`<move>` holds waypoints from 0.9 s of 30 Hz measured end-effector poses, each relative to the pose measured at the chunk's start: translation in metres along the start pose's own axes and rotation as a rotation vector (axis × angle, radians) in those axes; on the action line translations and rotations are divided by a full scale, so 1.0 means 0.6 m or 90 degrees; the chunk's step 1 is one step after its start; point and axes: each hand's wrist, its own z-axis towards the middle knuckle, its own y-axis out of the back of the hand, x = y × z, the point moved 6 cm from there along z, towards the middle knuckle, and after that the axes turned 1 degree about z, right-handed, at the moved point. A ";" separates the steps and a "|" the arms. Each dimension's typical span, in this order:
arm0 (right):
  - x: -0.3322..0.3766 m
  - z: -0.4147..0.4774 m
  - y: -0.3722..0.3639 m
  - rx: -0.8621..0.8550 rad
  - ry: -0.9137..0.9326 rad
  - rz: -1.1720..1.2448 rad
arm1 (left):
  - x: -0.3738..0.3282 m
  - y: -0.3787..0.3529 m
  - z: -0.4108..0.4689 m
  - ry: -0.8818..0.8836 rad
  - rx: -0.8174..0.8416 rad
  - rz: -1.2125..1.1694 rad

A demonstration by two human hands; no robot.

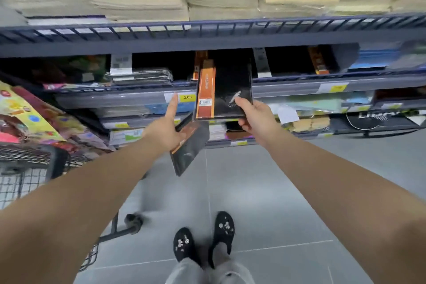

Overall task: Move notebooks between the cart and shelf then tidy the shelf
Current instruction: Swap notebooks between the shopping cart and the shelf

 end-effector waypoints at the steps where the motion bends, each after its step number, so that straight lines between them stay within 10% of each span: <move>1: 0.005 0.017 -0.004 0.012 0.002 0.001 | -0.003 -0.001 0.010 0.007 -0.013 -0.003; 11: 0.005 0.101 -0.036 0.130 0.009 0.283 | -0.008 -0.020 0.076 0.014 -0.055 0.009; 27: -0.046 0.097 -0.002 -0.084 0.022 -0.044 | 0.063 -0.070 0.015 0.120 -0.009 -0.438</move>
